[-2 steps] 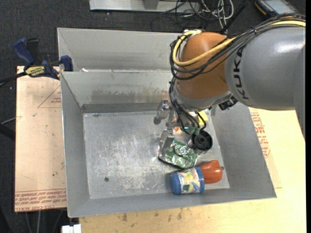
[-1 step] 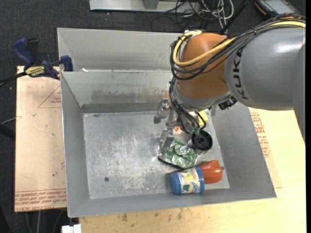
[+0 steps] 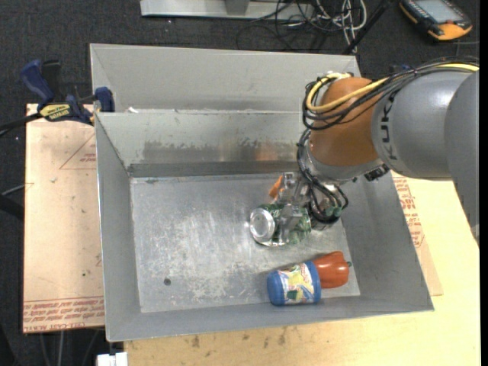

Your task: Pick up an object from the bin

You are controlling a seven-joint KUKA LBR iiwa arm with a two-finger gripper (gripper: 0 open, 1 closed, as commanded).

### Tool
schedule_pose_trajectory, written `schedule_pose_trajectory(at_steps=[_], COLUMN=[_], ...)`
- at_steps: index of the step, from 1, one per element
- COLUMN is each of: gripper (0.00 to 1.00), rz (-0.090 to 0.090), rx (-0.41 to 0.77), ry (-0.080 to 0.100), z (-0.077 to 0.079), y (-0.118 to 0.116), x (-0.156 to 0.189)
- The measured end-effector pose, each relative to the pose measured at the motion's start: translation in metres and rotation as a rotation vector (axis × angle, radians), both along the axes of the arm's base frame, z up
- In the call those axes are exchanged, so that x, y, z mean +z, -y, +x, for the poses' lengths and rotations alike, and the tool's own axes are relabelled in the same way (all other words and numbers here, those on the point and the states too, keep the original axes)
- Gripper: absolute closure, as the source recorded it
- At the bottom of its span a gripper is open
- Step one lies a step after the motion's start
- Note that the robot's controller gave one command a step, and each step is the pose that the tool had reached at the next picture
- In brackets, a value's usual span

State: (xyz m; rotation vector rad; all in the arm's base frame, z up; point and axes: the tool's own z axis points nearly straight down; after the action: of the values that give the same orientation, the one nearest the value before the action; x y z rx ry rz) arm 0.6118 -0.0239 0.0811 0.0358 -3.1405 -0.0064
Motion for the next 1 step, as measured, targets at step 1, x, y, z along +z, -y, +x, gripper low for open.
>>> schedule_pose_trajectory(at_steps=[1], gripper=[1.00], rz=[0.000], rx=[0.000], ry=[0.000], z=[0.0000], y=[0.0000], x=[0.0000])
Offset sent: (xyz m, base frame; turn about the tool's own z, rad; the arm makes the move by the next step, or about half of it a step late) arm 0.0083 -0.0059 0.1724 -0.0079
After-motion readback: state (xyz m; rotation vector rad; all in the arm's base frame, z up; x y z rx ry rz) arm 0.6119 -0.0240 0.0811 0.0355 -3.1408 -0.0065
